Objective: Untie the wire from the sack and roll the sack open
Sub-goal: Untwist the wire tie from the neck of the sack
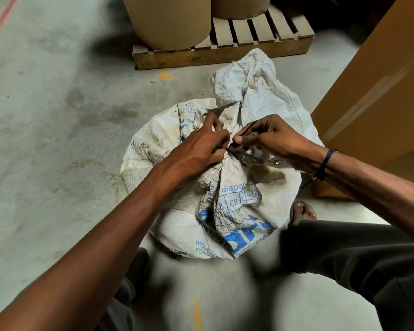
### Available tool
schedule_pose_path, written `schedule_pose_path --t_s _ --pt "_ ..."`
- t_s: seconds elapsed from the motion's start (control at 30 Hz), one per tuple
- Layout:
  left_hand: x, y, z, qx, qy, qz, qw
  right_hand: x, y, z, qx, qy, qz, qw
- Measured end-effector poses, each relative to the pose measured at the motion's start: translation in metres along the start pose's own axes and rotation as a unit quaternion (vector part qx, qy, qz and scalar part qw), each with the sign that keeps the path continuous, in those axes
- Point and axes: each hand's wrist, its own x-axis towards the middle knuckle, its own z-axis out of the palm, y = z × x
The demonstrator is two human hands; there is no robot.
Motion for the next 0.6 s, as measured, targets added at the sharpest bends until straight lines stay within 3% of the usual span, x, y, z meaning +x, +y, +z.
schedule_pose_path --t_s 0.17,0.3,0.47,0.6 --pt "-0.007 -0.005 -0.002 -0.043 -0.051 -0.013 0.998 -0.001 0.004 -0.004 -0.073 -0.064 -0.011 0.995" --pt "-0.009 -0.005 -0.001 -0.055 -0.052 -0.014 0.997 0.004 0.005 -0.008 -0.115 -0.061 -0.009 0.991" --pt "-0.012 -0.007 -0.002 -0.034 -0.008 0.011 0.999 0.006 -0.003 -0.014 -0.175 -0.075 -0.022 0.981" --pt "-0.016 -0.007 -0.001 -0.013 0.04 -0.001 0.999 0.004 -0.006 -0.005 -0.231 -0.047 -0.104 0.966"
